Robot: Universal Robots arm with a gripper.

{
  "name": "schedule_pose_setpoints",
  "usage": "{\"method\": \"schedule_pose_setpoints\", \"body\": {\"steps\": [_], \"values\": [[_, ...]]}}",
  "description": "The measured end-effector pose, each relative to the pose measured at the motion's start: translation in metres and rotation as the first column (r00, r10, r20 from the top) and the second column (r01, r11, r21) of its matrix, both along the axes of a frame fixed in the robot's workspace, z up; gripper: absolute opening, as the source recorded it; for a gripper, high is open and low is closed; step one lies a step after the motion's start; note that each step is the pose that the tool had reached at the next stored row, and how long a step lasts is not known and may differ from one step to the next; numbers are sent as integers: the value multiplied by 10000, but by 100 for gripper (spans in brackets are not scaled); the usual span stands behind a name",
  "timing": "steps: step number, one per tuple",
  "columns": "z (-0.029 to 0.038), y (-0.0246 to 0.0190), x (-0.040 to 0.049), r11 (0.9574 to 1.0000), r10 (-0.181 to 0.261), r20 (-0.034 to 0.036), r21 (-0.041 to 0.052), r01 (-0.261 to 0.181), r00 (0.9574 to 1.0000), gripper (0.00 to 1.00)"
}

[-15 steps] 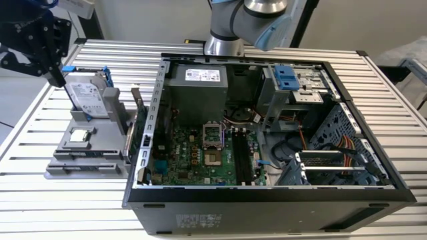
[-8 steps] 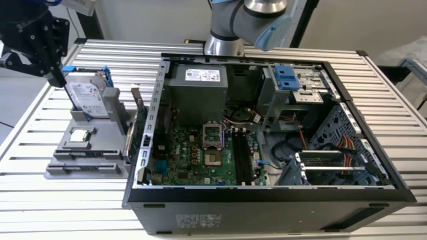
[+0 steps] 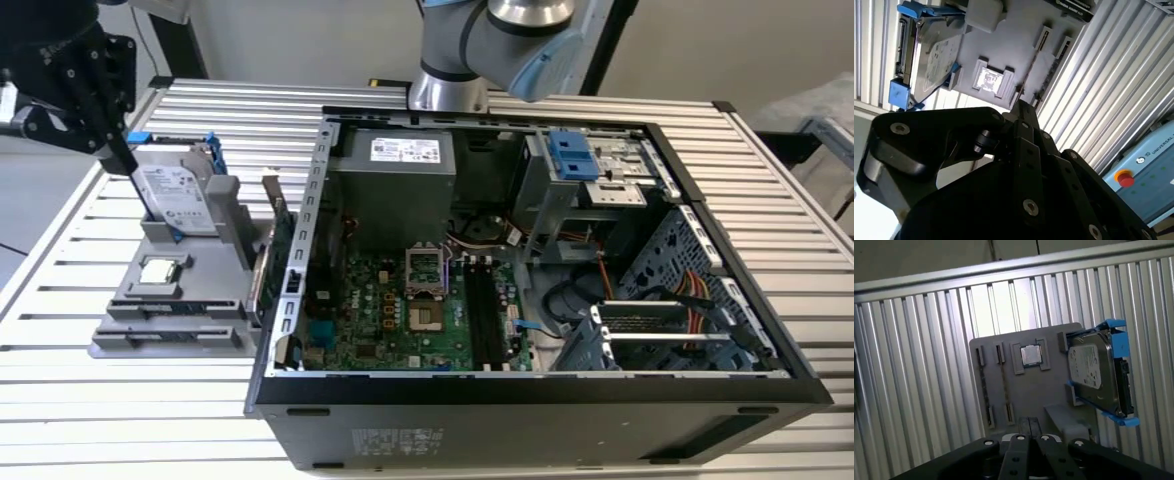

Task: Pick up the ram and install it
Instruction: 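Pick up the ram and move it above insertion slot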

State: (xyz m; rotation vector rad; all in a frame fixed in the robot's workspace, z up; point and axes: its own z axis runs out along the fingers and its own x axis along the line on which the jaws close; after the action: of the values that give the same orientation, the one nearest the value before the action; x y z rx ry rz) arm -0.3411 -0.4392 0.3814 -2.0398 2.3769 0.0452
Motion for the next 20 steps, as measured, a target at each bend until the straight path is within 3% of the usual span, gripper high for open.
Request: {"method": "schedule_pose_setpoints", "body": {"steps": [4, 8, 17, 20], "values": [[-1, 0, 0, 9991, 435, 95, -1, -435, 9990, 0], [-1, 0, 0, 9966, 823, 136, -4, -823, 9965, 0], [-1, 0, -1, 9863, 1649, 163, -8, -1649, 9862, 0], [-1, 0, -1, 9857, 1685, 164, -7, -1685, 9856, 0]]}}
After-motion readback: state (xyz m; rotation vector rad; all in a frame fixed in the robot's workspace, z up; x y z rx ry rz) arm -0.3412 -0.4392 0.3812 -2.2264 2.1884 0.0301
